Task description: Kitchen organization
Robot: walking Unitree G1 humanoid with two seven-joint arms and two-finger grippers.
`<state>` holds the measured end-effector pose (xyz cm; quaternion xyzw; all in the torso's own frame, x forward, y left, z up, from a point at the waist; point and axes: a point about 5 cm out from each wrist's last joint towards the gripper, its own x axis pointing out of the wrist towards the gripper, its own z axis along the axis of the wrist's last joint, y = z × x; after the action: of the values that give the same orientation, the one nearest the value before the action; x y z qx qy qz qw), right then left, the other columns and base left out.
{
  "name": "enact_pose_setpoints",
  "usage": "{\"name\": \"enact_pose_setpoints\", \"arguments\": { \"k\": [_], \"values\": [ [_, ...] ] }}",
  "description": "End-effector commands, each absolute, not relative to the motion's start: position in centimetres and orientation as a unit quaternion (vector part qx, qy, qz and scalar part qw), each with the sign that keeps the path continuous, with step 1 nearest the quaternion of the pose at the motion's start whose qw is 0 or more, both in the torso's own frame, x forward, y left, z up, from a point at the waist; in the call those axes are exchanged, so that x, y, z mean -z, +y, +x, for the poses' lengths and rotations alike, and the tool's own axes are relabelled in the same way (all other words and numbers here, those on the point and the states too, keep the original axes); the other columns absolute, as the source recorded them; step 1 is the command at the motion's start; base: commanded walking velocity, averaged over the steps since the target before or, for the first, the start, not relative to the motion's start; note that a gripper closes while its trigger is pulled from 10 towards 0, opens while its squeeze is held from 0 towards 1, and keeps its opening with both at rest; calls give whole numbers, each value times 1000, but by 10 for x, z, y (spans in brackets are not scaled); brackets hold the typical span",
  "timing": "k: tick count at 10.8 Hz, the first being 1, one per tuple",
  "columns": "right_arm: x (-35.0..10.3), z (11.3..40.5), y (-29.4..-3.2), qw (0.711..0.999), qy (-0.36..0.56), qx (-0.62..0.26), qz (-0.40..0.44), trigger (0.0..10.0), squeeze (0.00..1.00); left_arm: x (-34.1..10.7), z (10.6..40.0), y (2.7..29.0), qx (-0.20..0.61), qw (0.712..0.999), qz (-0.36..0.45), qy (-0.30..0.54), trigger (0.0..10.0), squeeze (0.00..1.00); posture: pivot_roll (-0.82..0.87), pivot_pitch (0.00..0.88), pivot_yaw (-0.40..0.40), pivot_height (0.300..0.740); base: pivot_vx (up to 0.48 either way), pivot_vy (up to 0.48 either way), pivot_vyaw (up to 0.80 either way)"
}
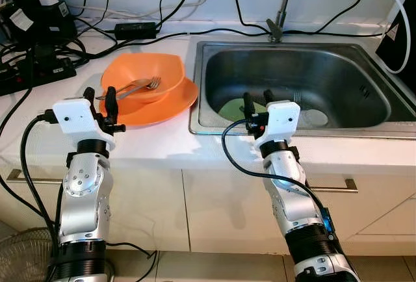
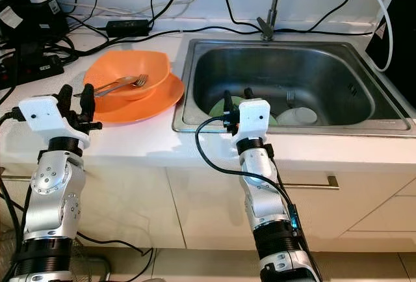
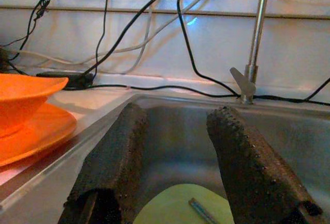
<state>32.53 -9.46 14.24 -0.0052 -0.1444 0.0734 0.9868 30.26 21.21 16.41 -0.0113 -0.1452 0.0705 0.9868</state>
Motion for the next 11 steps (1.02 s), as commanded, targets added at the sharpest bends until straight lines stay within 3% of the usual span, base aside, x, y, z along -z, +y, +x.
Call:
{"name": "enact_pose_setpoints", "arguments": {
  "k": [1,6,11],
  "values": [
    [-141,326,-93,987,-140,-76,-11,10000,0,-163,304,214,-78,987,-13,-141,10000,0,135,0,11,740,0,0,0],
    [-142,326,-93,987,-140,-77,-12,10000,0,-157,307,218,-96,987,-22,-124,10000,0,133,0,9,740,0,0,0],
    [-143,327,-93,987,-142,-74,-11,10000,0,-158,320,201,-52,991,-38,-121,10000,0,124,0,15,740,0,0,0]
  ]
}}
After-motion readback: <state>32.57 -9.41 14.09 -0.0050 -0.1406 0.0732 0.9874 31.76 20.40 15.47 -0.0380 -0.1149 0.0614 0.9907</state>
